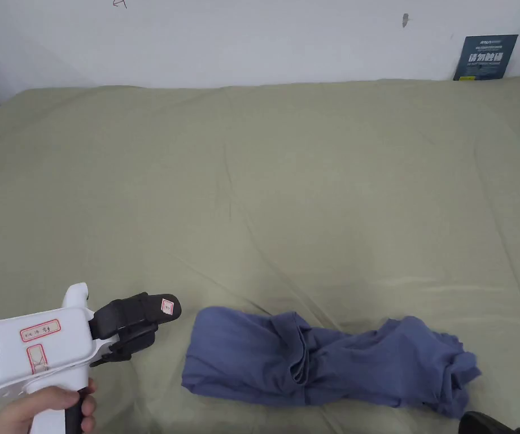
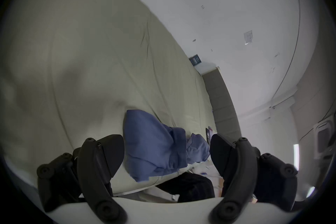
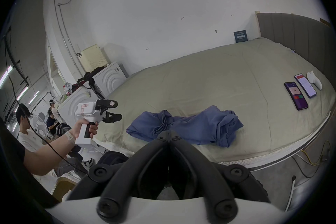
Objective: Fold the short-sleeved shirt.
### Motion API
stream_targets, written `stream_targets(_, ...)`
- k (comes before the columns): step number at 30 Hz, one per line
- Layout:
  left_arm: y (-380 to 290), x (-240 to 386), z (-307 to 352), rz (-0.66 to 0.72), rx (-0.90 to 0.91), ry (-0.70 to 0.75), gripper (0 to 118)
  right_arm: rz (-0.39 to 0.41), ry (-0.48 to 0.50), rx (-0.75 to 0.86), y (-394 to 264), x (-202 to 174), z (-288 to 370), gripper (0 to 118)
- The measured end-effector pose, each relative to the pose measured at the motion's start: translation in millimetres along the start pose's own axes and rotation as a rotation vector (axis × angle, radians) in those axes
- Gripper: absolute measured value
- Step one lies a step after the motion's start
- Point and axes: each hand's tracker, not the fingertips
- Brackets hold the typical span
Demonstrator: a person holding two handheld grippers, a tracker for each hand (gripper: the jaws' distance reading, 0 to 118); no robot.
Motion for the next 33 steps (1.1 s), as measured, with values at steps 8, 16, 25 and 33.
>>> stream_targets(8, -2, -49, -79, 0.089, -0.283, -0.043, 100, -0.015, -0.041, -0.045, 8, -1, -26, 0)
stream_targets(16, 0, -49, -131, 0.093, -0.333, -0.23, 99, -0.005, -0.043, -0.08, 13, -1, -47, 0)
stream_targets(25, -5, -32, -109, 0.051, -0.287, 0.097, 15, 0.003, -0.015, -0.072, 15, -11, -48, 0)
stream_targets(33, 26, -16, -3, 0.019, -0.029, 0.287, 14, 0.031, 0.014, -0.029, 14, -25, -24, 0)
